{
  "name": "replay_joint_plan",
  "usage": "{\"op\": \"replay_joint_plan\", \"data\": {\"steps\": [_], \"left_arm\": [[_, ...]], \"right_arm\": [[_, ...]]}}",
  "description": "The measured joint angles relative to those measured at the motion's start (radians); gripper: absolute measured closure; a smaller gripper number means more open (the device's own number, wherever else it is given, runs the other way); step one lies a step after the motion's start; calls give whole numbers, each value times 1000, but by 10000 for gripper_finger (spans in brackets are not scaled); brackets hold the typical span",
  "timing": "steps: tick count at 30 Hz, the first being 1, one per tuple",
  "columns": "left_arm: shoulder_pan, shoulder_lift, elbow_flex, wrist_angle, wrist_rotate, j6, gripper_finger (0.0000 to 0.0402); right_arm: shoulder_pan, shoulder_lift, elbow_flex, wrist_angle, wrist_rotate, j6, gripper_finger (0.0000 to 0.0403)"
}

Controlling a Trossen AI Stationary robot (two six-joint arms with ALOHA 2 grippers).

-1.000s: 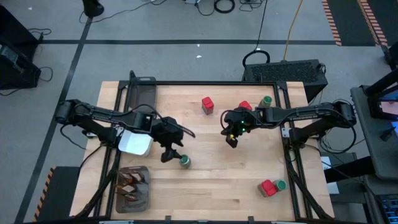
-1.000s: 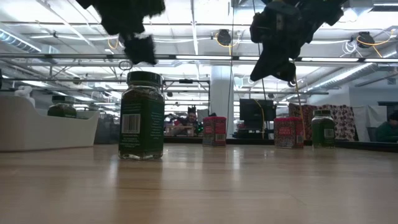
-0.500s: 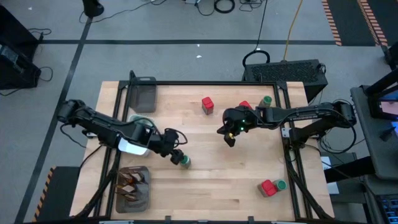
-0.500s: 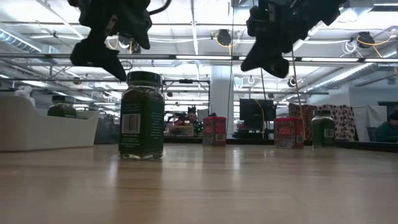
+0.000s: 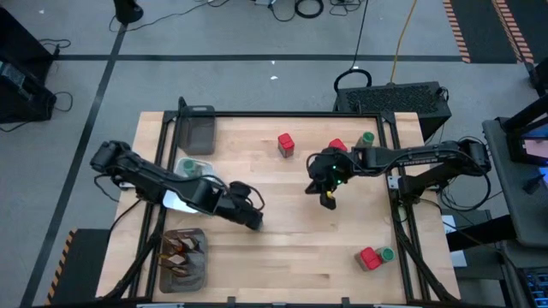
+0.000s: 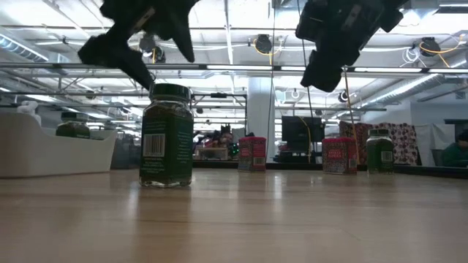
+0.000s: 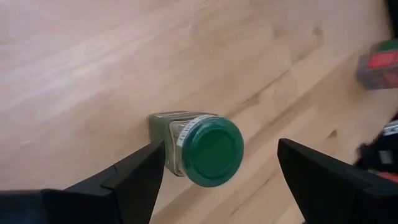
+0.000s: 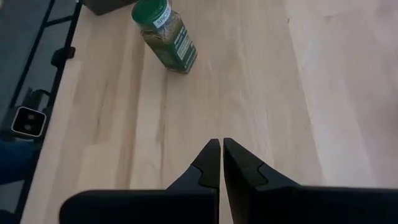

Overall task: Sort spices by type
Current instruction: Put the green seasoning bottle into the white bin

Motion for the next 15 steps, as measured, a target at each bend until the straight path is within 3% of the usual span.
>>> {"op": "replay_joint_plan", "data": {"steps": [5, 15], "left_arm": [[1, 87, 136, -232, -25, 29, 89], [0, 194, 154, -133, -24, 30, 89]], "right_arm": [[0, 0, 0, 2, 0, -23, 403], [0, 0, 0, 3, 30, 0, 403]]}}
